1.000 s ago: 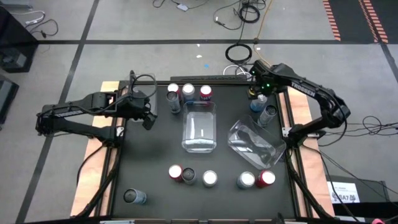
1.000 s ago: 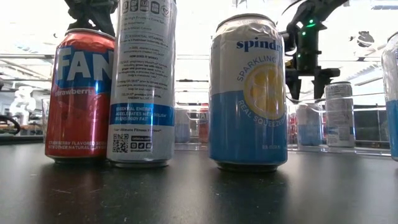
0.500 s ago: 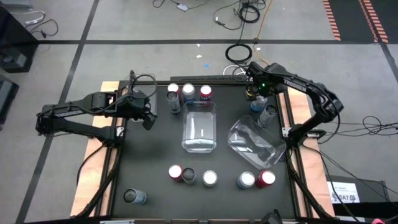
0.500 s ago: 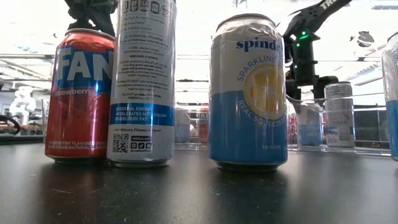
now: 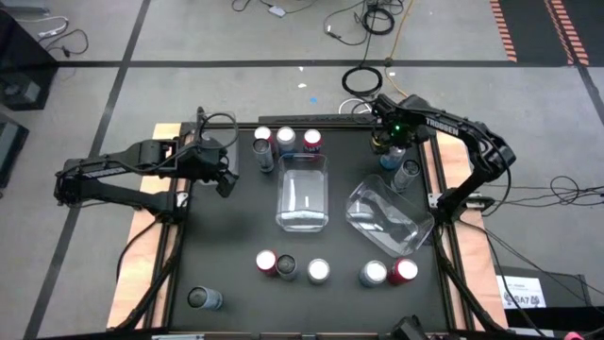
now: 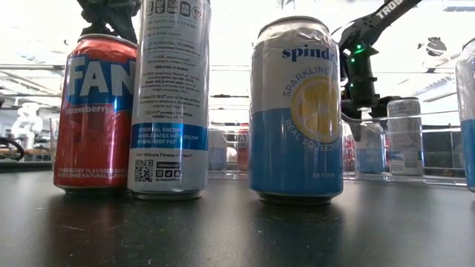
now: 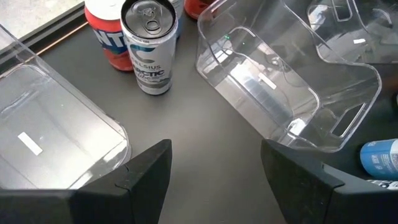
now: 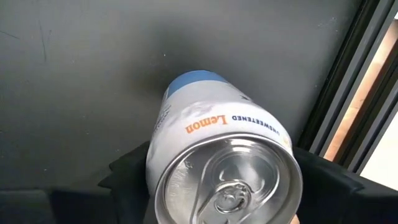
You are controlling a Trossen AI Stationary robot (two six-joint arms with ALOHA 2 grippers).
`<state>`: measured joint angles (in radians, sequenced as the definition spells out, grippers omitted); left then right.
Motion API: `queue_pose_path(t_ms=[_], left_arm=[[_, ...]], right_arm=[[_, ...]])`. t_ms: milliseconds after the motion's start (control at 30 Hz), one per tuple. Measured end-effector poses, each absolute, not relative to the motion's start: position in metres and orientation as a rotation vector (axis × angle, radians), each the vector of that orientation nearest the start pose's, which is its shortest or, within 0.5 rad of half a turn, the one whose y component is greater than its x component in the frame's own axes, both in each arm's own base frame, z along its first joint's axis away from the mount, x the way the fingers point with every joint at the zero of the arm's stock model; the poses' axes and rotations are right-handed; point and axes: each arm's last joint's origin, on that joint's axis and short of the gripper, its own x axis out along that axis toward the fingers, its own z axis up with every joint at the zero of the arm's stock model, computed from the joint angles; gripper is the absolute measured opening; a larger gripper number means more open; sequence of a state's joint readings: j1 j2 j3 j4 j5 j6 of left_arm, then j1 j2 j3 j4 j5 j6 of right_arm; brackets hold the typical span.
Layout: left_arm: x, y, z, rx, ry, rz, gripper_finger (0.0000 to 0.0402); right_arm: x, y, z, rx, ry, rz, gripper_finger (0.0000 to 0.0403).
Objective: Sort soda cans
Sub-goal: Put the top right blue-white soda can into the center transparent bin
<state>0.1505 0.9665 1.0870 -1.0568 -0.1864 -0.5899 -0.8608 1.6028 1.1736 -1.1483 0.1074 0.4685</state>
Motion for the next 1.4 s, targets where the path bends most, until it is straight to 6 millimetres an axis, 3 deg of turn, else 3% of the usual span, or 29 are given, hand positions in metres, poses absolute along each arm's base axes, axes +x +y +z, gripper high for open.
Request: queue_pose_path(t_ms=[333, 600, 867, 1033, 1200, 1400], left_arm=[[0.160, 0.030, 0.332, -0.522, 0.819, 0.579, 0.0258], [0.160, 0.030, 0.332, -0.520, 0.819, 0.580, 0.0258], [0.160, 0.031, 0.332, -0.504, 0.811, 0.607, 0.0258], [0.160, 0.031, 0.332, -0.503, 0.811, 0.608, 0.0258], [0.160, 0.031, 0.332, -0.503, 0.810, 0.608, 0.0258], [0.160, 0.031, 0.332, -0.505, 0.810, 0.609, 0.0258]], right_arm=[[0.174, -0.207, 0.232, 0.950, 1.306, -1.122, 0.0284], [0.189, -0.195, 0.294, 0.847, 1.085, -1.064, 0.0285], [0.238, -0.165, 0.376, 0.702, 0.816, -0.854, 0.0285], [0.273, -0.143, 0.408, 0.626, 0.746, -0.730, 0.0285], [0.321, -0.124, 0.415, 0.560, 0.774, -0.621, 0.0285], [0.378, -0.107, 0.394, 0.497, 0.934, -0.552, 0.0285]])
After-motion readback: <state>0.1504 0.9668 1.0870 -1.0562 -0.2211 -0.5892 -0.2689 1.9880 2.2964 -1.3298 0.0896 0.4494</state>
